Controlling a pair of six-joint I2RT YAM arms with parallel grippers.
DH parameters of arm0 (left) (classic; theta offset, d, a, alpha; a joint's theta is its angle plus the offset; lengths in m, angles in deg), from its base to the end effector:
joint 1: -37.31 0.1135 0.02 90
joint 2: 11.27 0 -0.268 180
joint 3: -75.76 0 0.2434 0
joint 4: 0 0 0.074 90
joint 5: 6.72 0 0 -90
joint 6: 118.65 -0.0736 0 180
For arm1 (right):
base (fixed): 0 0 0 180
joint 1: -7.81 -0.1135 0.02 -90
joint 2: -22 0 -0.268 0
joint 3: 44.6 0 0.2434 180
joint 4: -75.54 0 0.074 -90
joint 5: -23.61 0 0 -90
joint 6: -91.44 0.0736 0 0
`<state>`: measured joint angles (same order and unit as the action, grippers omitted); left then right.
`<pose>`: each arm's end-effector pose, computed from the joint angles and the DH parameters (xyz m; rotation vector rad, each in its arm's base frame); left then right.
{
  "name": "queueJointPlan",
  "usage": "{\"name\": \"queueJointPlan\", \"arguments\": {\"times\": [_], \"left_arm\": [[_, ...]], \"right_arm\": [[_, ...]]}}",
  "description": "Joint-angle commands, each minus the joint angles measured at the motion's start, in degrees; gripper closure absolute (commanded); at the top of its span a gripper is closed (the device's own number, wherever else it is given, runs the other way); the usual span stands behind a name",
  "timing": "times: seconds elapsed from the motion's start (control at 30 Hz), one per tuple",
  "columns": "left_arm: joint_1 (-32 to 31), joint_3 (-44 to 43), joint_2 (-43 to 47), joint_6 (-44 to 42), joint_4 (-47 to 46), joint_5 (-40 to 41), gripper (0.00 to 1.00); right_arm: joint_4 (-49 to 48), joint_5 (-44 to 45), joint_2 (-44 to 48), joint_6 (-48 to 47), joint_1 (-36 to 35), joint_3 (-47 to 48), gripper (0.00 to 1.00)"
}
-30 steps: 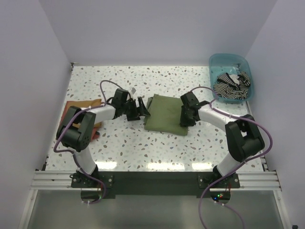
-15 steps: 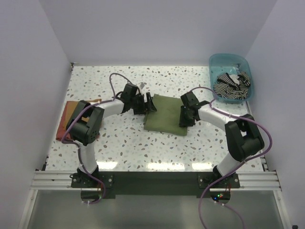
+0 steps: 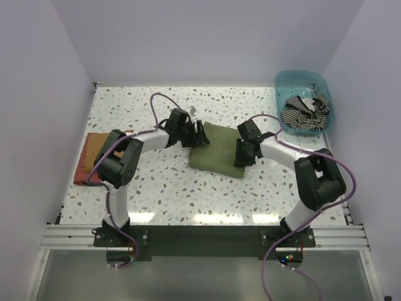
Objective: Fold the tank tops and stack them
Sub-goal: Neatly place the folded tank top to the corner
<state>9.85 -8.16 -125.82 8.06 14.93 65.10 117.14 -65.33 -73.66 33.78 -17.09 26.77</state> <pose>0.3812 -0.2240 0.1305 -0.0388 2.5085 -0.8826 0.2986 0.1371 0.1454 0.1840 2.7457 0.2592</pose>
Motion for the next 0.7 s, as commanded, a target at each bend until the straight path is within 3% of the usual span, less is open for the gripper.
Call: {"name": "queueJointPlan", "arguments": {"times": [0.0,0.23,0.3,0.33,0.43,0.53,0.67], "left_arm": [[-2.2,3.1,-6.3,-1.9,11.7,4.7,0.33],[-5.0,1.5,-6.7,-1.5,14.5,8.8,0.62],[-5.1,0.8,-6.7,-1.7,16.8,11.4,0.81],[-5.2,0.1,-6.7,-1.9,17.8,12.4,0.97],[-5.2,-1.5,-5.9,-3.3,23.1,17.8,1.00],[-5.2,-1.5,-2.7,-4.4,27.7,24.2,1.00],[-5.2,-1.5,2.3,-5.9,35.3,32.1,1.00]], "right_arm": [[-2.1,-1.0,-1.2,-1.0,0.7,1.4,0.70],[-3.0,-3.3,-1.1,-1.4,0.8,1.8,0.70],[-3.1,-3.7,-1.0,-1.7,0.8,1.7,0.70],[-3.1,-4.0,-0.6,-1.8,0.8,1.5,0.68],[-3.2,-4.2,1.7,-2.5,0.8,1.0,0.62],[-2.7,-4.5,5.0,-3.1,0.8,0.9,0.44],[-1.7,-5.4,8.2,-3.9,0.8,1.3,0.35]]}}
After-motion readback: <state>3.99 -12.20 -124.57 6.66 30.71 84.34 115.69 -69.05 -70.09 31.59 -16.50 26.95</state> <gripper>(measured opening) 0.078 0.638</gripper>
